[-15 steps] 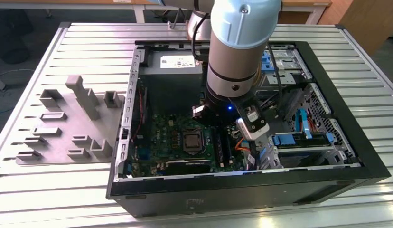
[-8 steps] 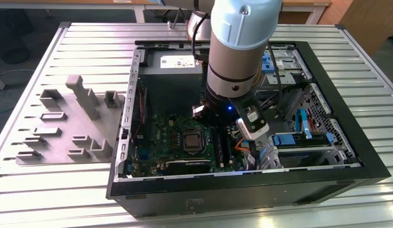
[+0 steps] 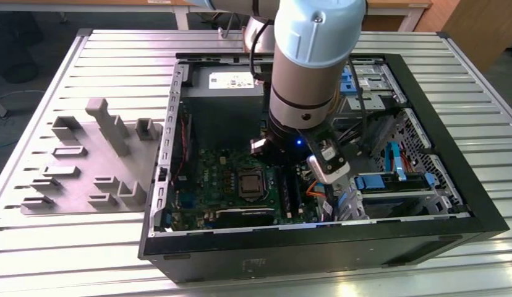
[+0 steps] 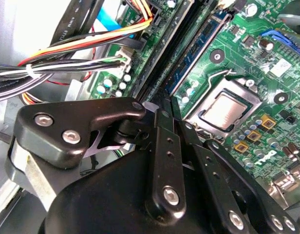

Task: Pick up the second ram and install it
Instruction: 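Insert the second ram into the second slot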

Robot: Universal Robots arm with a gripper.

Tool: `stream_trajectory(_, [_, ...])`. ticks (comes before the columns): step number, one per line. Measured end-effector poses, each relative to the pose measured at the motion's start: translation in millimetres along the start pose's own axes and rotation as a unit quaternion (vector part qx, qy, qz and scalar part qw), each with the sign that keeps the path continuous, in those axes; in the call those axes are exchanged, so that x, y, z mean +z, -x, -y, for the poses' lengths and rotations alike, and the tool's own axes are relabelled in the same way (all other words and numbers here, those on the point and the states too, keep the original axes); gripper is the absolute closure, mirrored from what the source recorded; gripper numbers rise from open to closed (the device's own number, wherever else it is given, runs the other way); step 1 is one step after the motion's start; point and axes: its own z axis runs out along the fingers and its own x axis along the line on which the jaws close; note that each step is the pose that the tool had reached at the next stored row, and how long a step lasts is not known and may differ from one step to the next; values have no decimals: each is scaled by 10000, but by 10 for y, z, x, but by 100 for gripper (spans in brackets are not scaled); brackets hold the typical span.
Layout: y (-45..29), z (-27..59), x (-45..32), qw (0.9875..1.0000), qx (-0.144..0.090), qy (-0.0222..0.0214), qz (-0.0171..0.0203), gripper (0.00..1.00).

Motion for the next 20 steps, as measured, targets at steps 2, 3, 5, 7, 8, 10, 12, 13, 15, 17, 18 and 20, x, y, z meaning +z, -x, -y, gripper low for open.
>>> stream_trajectory(2, [-1, 1, 10, 10000, 0, 0, 0, 87])
stream_trajectory(3, [-1, 2, 13, 10000, 0, -1, 0, 87])
stream_trajectory(5, [-1, 2, 14, 10000, 0, -1, 0, 87])
stream_trajectory(7, [-1, 1, 17, 10000, 0, 1, 0, 87])
stream_trajectory(8, [-1, 1, 17, 10000, 0, 1, 0, 87])
stream_trajectory(10, [-1, 1, 20, 10000, 0, 4, 1, 87])
stream_trajectory(12, [0, 0, 25, 10000, 0, 7, 2, 86])
stream_trajectory(13, [-1, 1, 24, 10000, 0, 5, 2, 80])
stream_trajectory(15, [-1, 1, 21, 10000, 0, 1, 0, 80])
stream_trajectory(17, [0, -1, -8, 10000, 0, 0, 0, 80])
stream_trajectory(18, [1, -3, -38, 10000, 0, 2, 1, 80])
stream_trajectory(20, [3, -9, -103, 10000, 0, 2, 1, 80])
